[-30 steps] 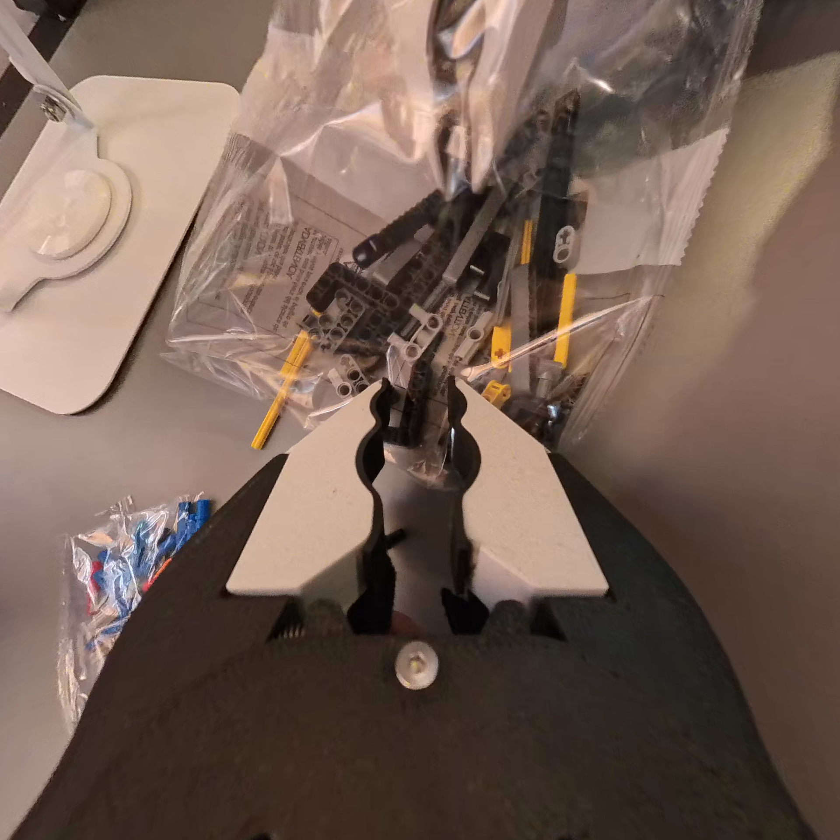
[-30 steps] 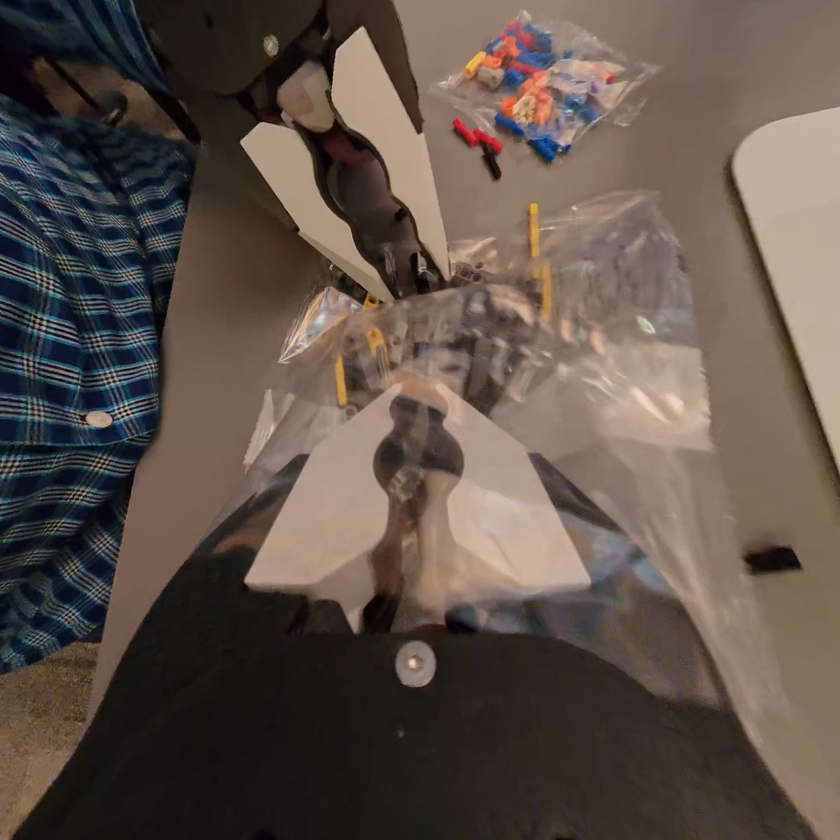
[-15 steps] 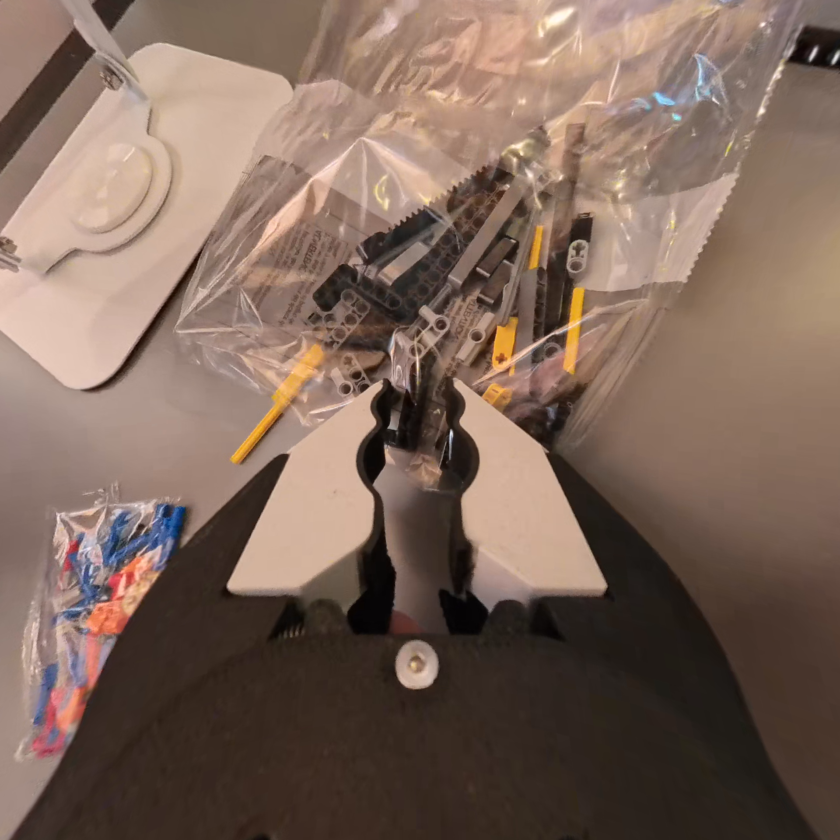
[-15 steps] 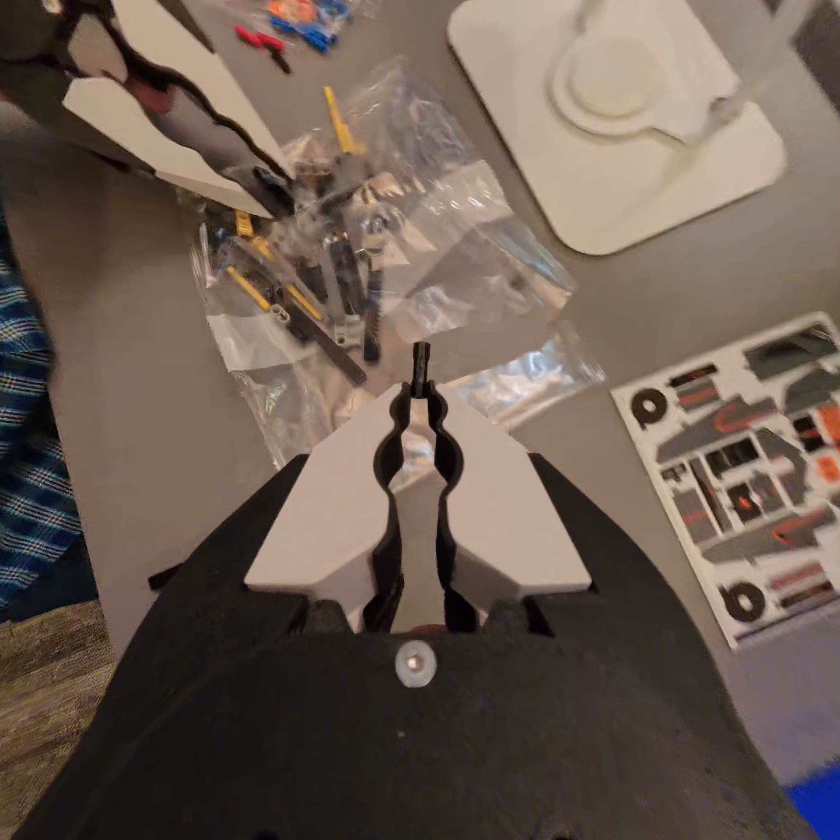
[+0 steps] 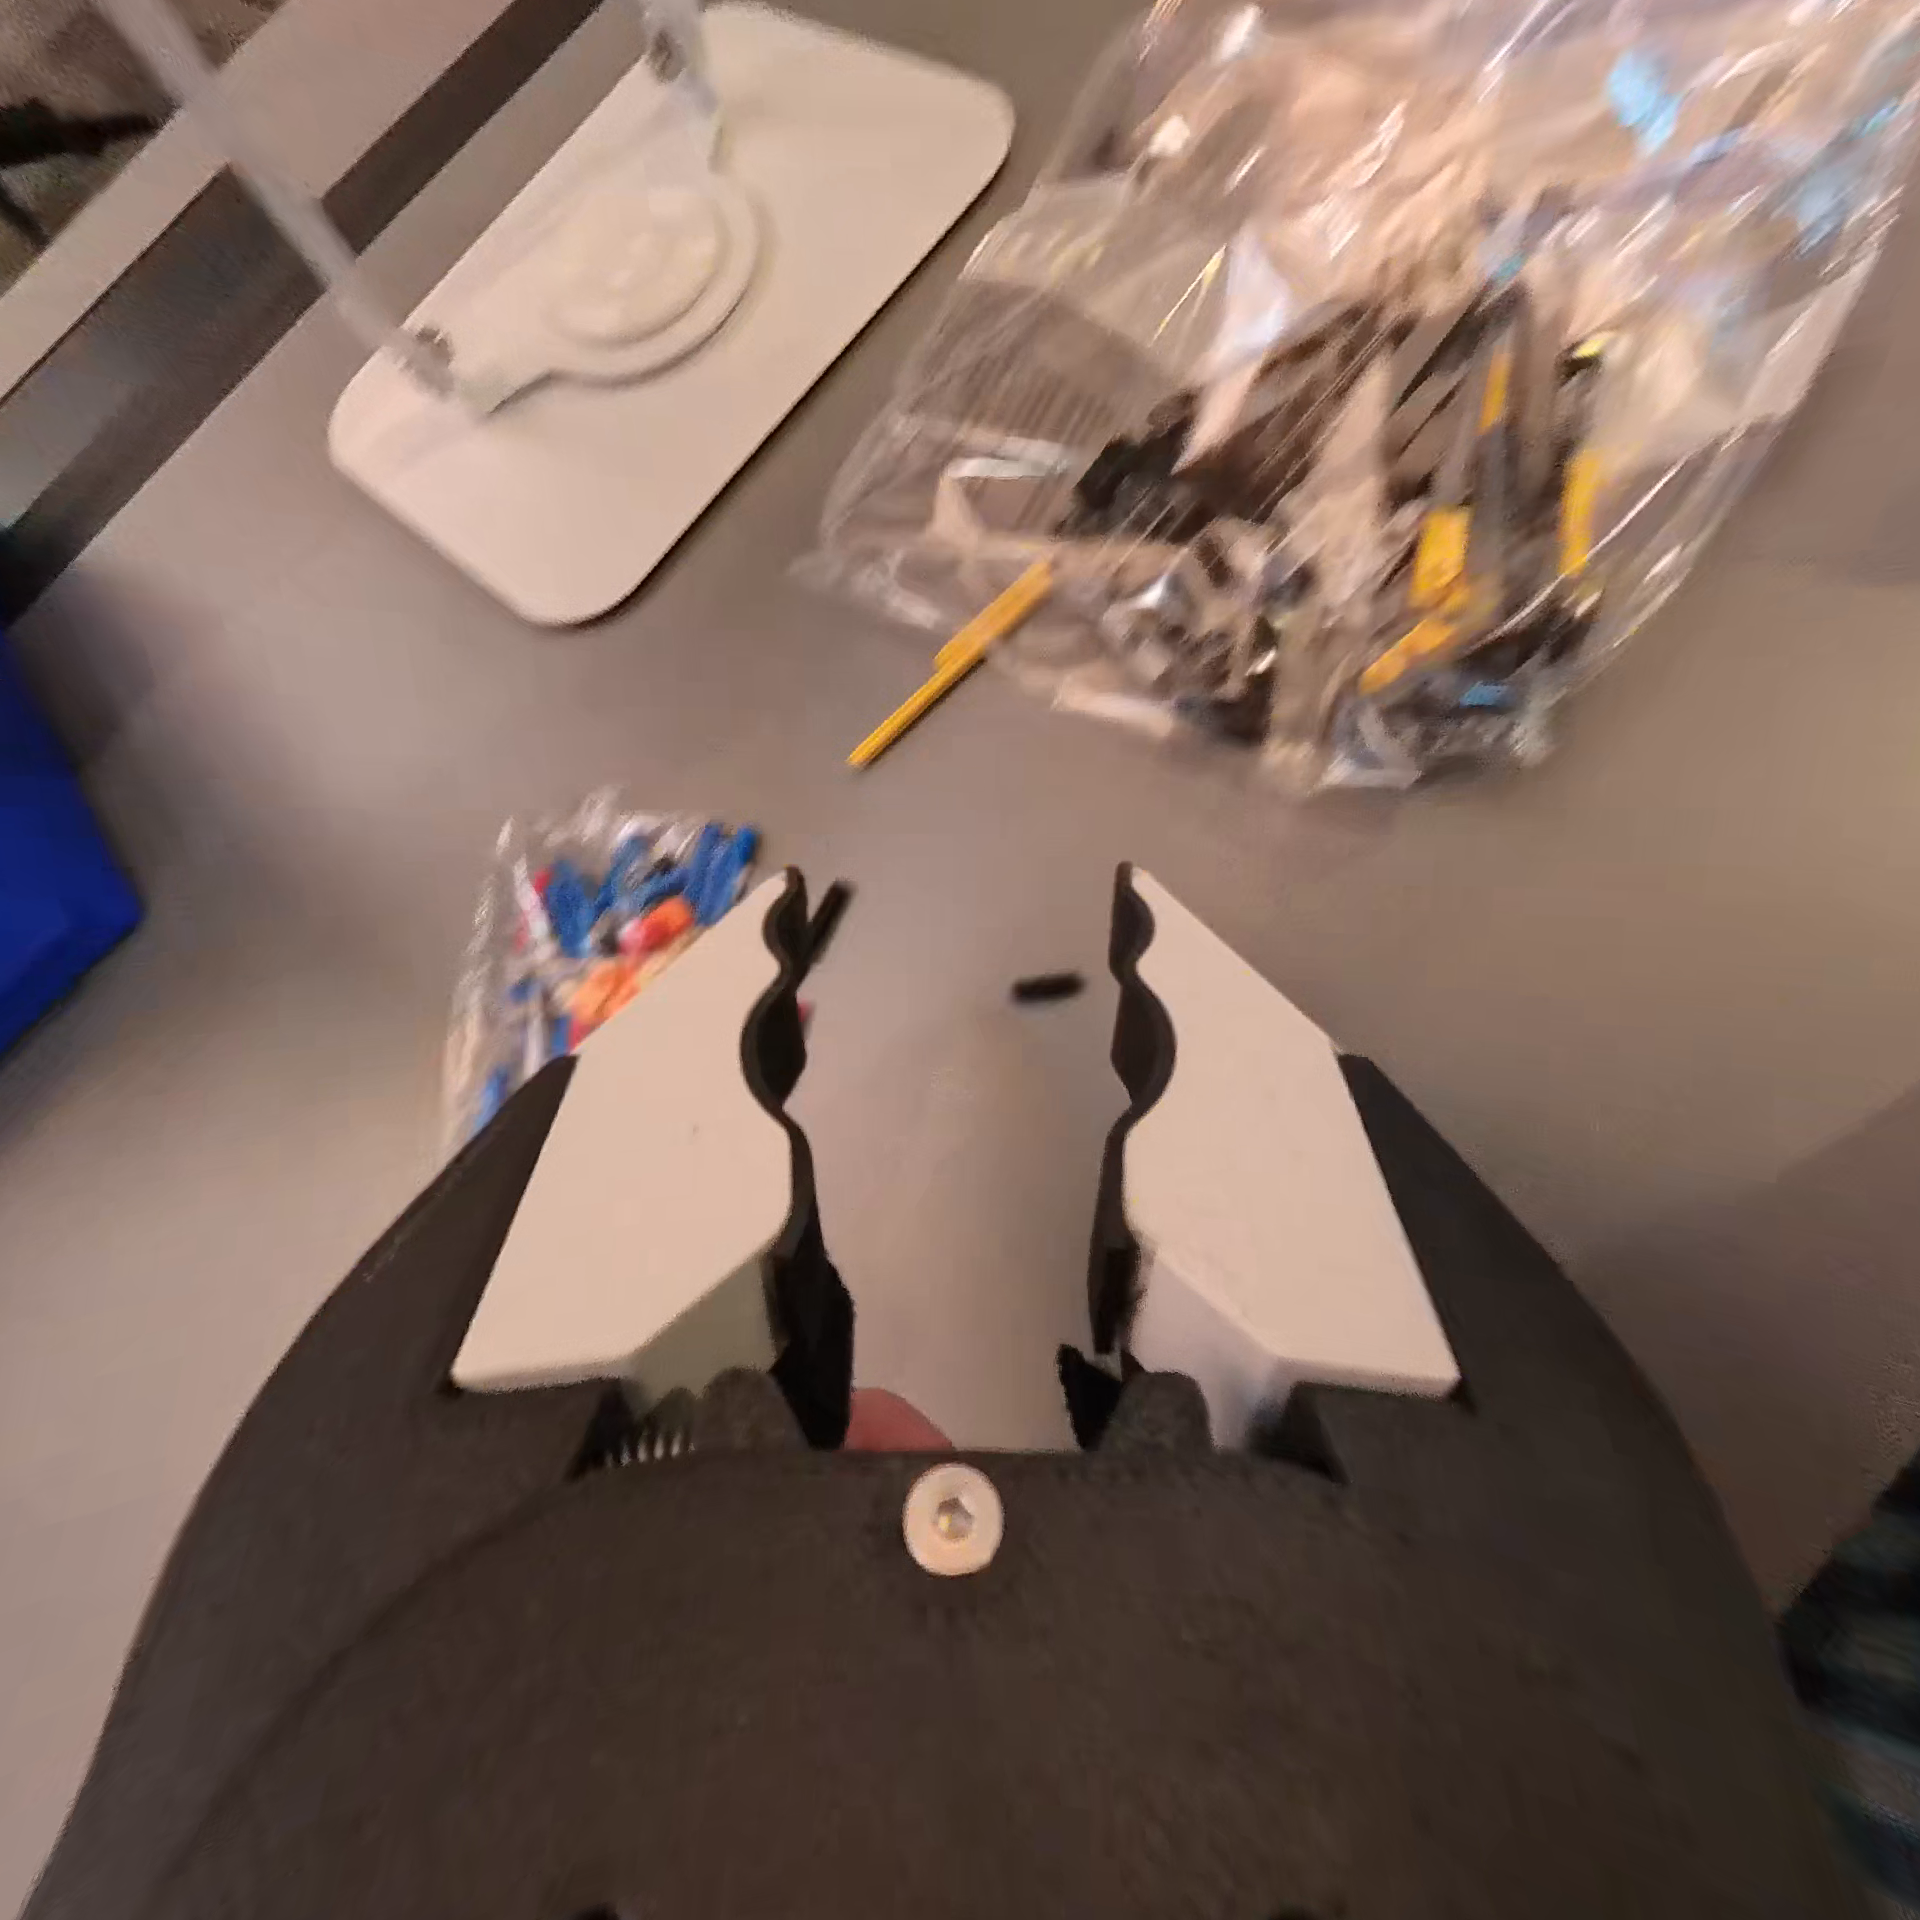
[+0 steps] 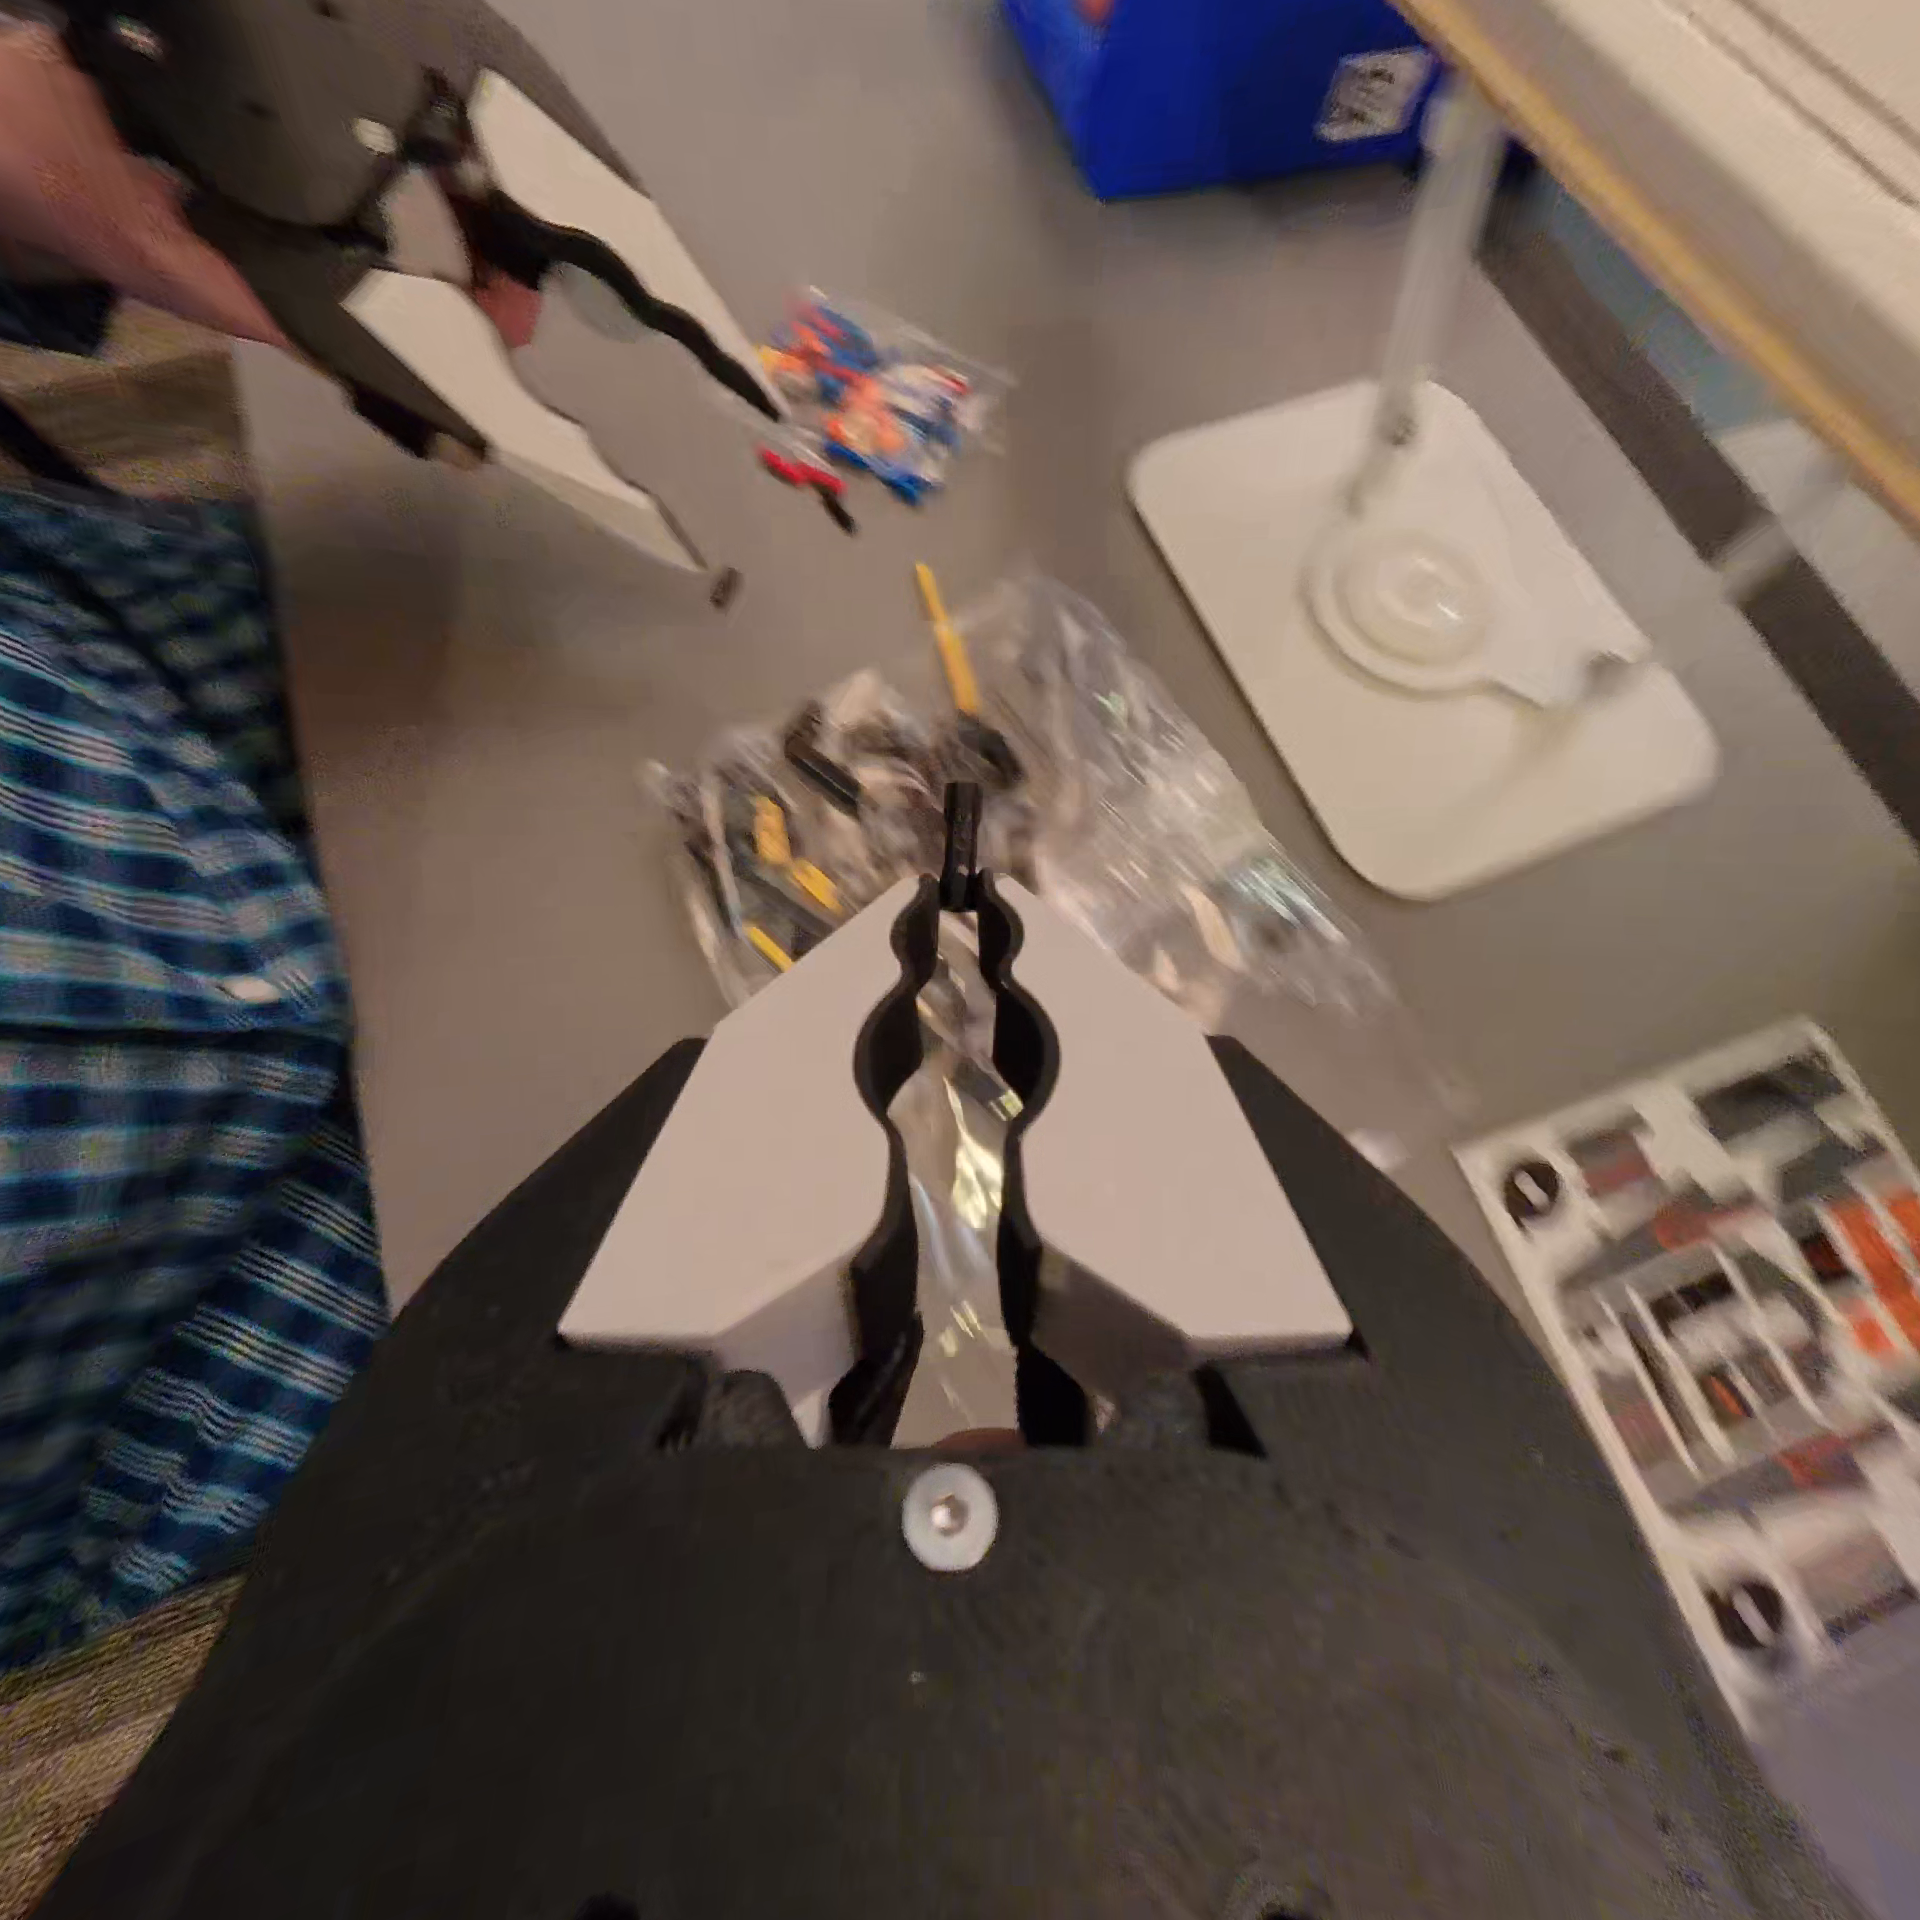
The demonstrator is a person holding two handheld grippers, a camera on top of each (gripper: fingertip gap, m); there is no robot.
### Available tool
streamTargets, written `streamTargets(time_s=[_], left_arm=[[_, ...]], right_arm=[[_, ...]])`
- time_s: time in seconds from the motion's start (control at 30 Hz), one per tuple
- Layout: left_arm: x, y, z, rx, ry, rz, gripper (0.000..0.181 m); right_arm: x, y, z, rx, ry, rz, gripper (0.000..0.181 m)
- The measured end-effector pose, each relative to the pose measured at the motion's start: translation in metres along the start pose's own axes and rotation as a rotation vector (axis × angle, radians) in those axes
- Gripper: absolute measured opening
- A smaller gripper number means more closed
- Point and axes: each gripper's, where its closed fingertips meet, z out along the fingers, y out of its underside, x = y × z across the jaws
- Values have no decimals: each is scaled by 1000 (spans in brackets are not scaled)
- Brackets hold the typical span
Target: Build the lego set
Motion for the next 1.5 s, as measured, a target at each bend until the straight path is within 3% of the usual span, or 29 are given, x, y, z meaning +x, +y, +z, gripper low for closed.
streamTargets(time_s=[0.03,0.27,0.47,0.6,0.77,1.03,1.5], left_arm=[[-8,10,-4,-22,-13,4,51],[-34,46,-12,-88,-44,84,34],[-42,54,4,-145,-46,212,20],[-44,56,13,-178,-19,207,18],[-40,60,17,-190,29,208,3],[-40,59,18,-175,16,224,1],[-9,60,6,-157,93,202,1]], right_arm=[[-12,-9,14,13,-50,-5,4],[-66,-35,114,-23,-258,-45,4],[-75,-38,161,-71,-282,-36,4],[-73,-36,173,-85,-284,-12,4],[-70,-29,181,-102,-288,8,4],[-69,-23,186,-121,-304,4,4],[-74,-6,195,-156,-300,-37,4]])
